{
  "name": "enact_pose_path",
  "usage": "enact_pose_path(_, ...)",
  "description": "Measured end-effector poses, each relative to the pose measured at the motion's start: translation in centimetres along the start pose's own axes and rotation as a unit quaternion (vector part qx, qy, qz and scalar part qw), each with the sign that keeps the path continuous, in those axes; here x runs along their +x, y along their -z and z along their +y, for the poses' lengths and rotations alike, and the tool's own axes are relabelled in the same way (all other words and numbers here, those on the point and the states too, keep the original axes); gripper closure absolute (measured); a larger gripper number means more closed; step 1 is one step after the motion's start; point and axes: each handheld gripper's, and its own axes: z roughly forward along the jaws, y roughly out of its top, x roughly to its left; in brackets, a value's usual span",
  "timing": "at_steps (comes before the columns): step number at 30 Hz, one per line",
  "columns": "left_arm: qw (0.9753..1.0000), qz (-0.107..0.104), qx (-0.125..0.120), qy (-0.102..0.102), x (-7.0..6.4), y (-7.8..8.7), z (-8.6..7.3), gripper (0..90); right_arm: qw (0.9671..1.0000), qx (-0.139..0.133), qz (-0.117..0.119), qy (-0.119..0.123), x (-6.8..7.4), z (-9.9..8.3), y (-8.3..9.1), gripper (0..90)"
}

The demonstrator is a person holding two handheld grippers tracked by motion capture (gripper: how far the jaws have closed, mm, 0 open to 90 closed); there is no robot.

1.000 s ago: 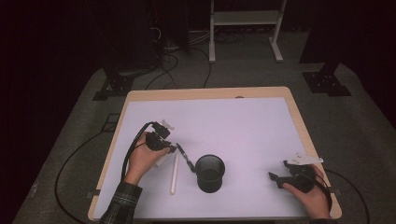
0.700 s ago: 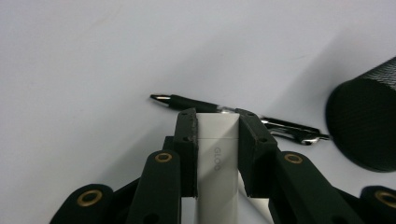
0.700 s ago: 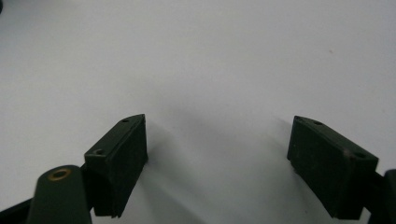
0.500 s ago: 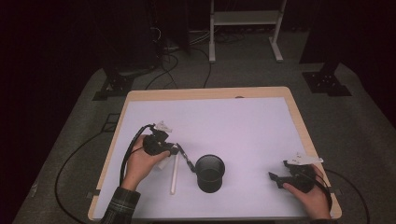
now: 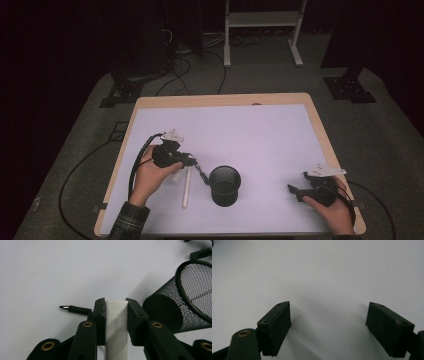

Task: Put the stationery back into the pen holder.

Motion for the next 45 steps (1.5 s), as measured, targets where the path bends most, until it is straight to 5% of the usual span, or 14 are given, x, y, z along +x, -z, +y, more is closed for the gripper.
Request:
enact_pose_path(16,0.9989,-0.027,-0.036,-0.014,-1.5,0.7,0.8,70.9,1.0,0.0,0.0,0.0,0.0,0.0,0.0,18.9)
enact_pose_path(45,0.9932,-0.066,-0.082,-0.049,-4.7,1.3,2.9,71.0,1.0,0.0,0.0,0.0,0.0,0.0,0.0,18.9)
